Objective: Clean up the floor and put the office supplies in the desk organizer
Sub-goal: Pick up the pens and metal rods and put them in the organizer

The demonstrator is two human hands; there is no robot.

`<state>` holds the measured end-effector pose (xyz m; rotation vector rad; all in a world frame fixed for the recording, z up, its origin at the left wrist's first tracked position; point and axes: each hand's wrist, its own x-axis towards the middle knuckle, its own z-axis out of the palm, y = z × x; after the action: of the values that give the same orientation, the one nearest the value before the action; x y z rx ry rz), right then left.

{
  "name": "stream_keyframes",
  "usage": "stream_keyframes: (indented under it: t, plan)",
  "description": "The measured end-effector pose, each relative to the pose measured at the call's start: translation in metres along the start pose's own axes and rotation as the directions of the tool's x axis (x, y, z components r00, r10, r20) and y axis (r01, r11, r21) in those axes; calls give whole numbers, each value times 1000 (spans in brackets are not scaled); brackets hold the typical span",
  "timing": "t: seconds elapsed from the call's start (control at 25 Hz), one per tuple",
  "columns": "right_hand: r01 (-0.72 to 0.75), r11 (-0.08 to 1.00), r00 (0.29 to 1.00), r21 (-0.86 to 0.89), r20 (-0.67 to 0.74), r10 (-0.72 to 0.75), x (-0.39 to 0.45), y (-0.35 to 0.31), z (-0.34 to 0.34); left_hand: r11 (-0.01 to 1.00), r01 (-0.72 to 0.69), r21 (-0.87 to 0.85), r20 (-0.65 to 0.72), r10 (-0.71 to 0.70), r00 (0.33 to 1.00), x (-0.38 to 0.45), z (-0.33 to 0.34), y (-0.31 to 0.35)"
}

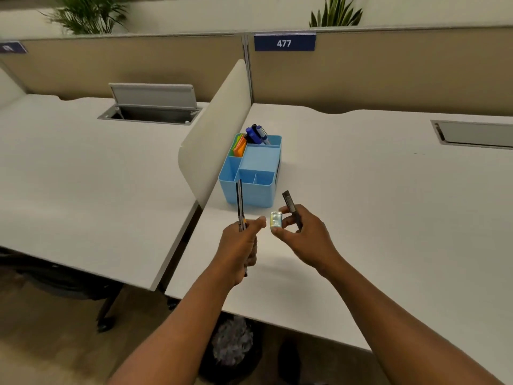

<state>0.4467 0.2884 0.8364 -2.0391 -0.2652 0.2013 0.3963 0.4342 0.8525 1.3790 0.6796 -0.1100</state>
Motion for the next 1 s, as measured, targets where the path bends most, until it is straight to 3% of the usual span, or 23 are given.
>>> stream_keyframes:
  t: [0.32,0.6,0.84,1.0]
  plan:
    - [-16,1000,999,6,-51,16,81,-8,-10,994,-103,-26,-181,96,979,59,-11,35]
    - [0,982,1000,-190,8,2,130,-18,12,994,-52,-91,-152,38,988,85,-23,47]
    - [103,926,992,-362,103,-70,164,-31,39,986,-67,-152,-198,36,979,93,-31,53]
    - [78,919,997,-385,15,-79,186,-31,40,983,-71,-172,-228,31,973,100,-37,56]
